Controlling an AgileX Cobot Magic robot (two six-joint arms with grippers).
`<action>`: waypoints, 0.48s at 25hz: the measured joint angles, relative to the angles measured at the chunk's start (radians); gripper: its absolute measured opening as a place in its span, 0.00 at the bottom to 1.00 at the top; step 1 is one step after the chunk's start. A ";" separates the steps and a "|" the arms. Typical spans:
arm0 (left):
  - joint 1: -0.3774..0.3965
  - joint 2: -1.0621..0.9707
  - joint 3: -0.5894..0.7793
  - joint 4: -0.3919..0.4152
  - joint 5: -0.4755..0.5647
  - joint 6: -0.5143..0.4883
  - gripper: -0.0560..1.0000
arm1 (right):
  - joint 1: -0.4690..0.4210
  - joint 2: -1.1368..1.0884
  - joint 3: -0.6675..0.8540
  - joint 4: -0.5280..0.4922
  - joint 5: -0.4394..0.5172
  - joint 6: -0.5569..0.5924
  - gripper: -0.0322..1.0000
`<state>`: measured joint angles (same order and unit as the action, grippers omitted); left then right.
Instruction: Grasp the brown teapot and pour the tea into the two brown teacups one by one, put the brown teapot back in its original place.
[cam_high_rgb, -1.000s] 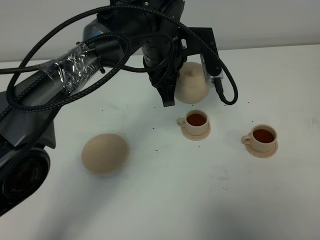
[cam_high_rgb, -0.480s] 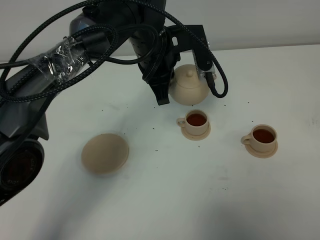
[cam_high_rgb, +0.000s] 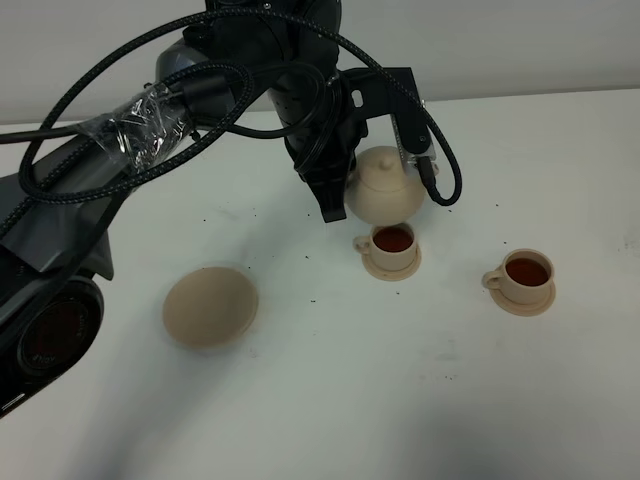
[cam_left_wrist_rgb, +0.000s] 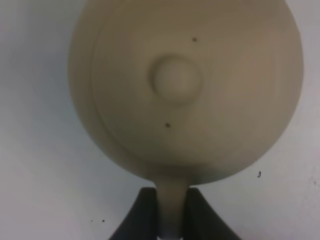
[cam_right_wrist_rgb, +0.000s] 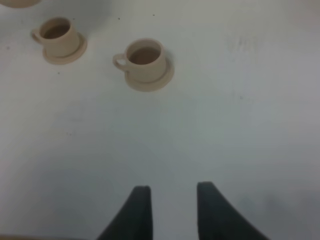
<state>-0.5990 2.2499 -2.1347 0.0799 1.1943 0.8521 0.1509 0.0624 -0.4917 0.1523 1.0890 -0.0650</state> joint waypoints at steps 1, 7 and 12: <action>0.000 -0.002 0.001 0.000 0.000 -0.004 0.17 | 0.000 0.000 0.000 0.000 0.000 0.000 0.26; 0.009 -0.146 0.161 0.085 0.000 -0.020 0.17 | 0.000 0.000 0.000 0.000 0.000 0.000 0.26; 0.086 -0.303 0.426 0.095 -0.006 -0.046 0.17 | 0.000 0.000 0.000 0.000 0.000 0.000 0.26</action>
<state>-0.5131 1.9467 -1.7089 0.1753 1.1882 0.8060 0.1509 0.0624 -0.4917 0.1526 1.0890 -0.0650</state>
